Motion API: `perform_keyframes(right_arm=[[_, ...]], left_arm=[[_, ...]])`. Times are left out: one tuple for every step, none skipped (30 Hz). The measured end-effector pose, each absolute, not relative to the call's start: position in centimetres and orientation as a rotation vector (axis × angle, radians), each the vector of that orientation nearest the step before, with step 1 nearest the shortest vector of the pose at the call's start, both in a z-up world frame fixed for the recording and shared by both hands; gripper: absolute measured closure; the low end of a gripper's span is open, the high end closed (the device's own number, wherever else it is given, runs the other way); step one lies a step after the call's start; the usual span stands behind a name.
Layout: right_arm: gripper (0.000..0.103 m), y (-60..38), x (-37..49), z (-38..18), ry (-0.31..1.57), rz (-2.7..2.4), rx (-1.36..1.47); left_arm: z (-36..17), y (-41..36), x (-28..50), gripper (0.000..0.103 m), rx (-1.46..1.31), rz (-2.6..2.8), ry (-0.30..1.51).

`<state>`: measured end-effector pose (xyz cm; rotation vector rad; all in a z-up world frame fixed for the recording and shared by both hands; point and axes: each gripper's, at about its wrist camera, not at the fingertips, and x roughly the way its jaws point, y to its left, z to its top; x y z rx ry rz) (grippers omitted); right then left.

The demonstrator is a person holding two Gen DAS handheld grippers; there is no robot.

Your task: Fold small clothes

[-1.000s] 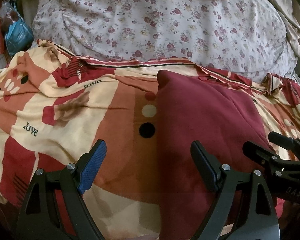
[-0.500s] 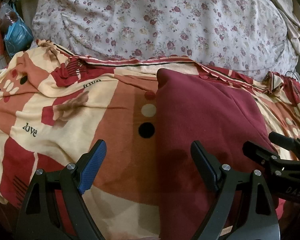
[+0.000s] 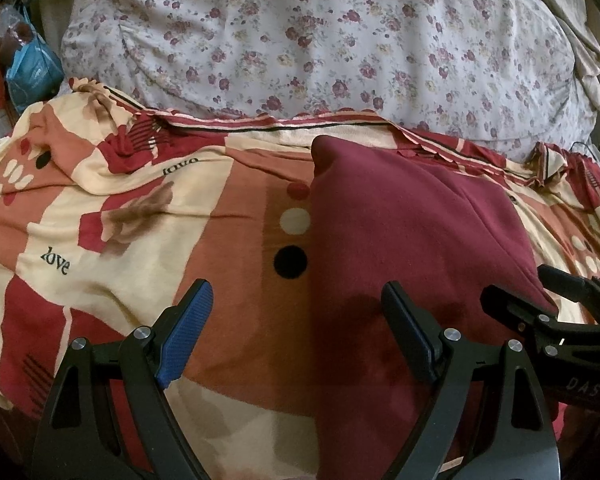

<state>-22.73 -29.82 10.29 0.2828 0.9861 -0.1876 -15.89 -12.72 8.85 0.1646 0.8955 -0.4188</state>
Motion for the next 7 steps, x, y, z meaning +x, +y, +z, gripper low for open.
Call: perform_keyframes(right_arm=[[0.014, -29.9, -22.7, 10.3, 0.987, -0.187, 0.284], [0.014, -29.9, -22.7, 10.2, 0.987, -0.185, 0.285], [0.014, -29.9, -22.7, 10.2, 0.987, -0.185, 0.284], [0.014, -29.9, -22.7, 10.2, 0.988, -0.186, 0.284], [0.014, -30.0, -22.6, 10.2, 0.989, -0.185, 0.283], [0.014, -30.0, -22.6, 10.2, 0.987, -0.186, 0.284], [0.014, -30.0, -22.7, 10.2, 0.986, -0.187, 0.285]], left_arm=[[8.8, -12.7, -15.9, 0.017, 0.164, -0.422, 0.895], [8.8, -12.7, -15.8, 0.017, 0.165, -0.426, 0.892], [8.8, -12.7, -15.7, 0.017, 0.166, -0.428, 0.887], [8.8, -12.6, -15.6, 0.017, 0.167, -0.427, 0.885], [8.8, -12.5, -15.3, 0.017, 0.167, -0.425, 0.885], [8.8, -12.3, -15.1, 0.017, 0.168, -0.421, 0.886], [8.8, -12.0, -14.8, 0.017, 0.166, -0.416, 0.888]])
